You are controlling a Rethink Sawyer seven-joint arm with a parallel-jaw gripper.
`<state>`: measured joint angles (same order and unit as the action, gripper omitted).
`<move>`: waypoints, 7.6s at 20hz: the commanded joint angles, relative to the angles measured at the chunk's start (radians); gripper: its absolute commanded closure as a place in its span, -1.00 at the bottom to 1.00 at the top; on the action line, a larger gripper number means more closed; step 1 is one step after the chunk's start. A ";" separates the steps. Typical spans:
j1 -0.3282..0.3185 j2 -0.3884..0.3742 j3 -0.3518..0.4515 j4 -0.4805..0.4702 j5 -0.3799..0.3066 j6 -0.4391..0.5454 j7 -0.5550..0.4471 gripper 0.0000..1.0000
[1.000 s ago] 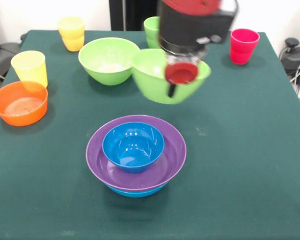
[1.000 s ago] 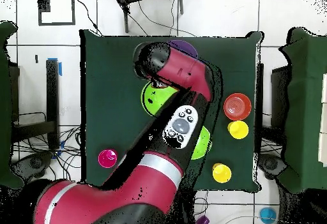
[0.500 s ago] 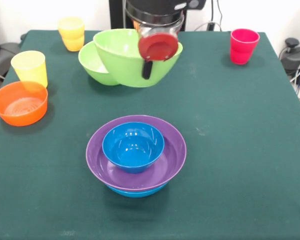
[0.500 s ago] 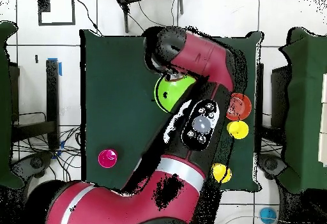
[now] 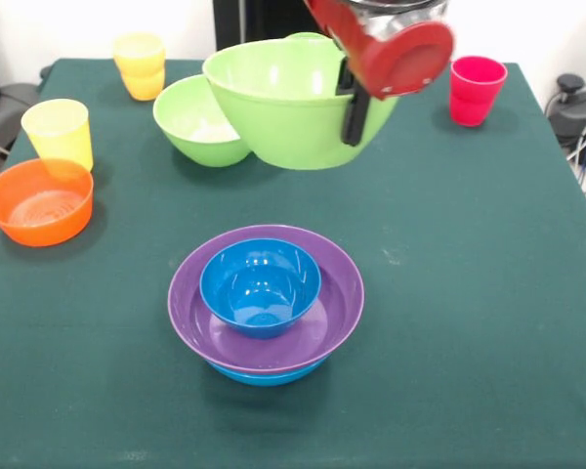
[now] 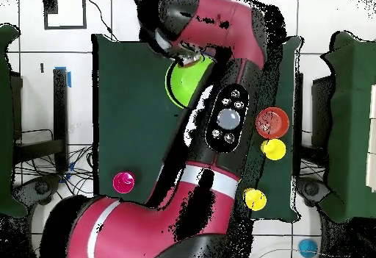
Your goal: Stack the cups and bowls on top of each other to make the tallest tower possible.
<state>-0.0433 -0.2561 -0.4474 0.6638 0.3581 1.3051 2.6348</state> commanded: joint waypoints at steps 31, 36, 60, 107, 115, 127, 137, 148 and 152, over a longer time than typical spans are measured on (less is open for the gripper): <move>-0.044 0.130 0.078 -0.350 -0.044 0.205 -0.789 1.00; -0.028 0.135 0.059 -0.371 -0.047 0.225 -0.819 1.00; -0.045 0.261 -0.001 -0.469 -0.041 0.169 -0.856 1.00; -0.066 0.221 0.054 -0.256 -0.128 -0.009 -1.022 1.00; -0.052 0.163 0.069 -0.146 -0.145 -0.047 -1.020 1.00; -0.031 0.134 0.079 -0.105 -0.165 -0.052 -0.985 1.00; -0.005 0.140 0.091 -0.103 -0.171 -0.058 -0.941 1.00; 0.009 0.168 0.103 -0.111 -0.173 -0.092 -0.906 1.00; 0.006 0.175 0.105 -0.110 -0.177 -0.104 -0.907 1.00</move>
<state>-0.0411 -0.0916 -0.4558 0.4542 0.2509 1.2671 1.8988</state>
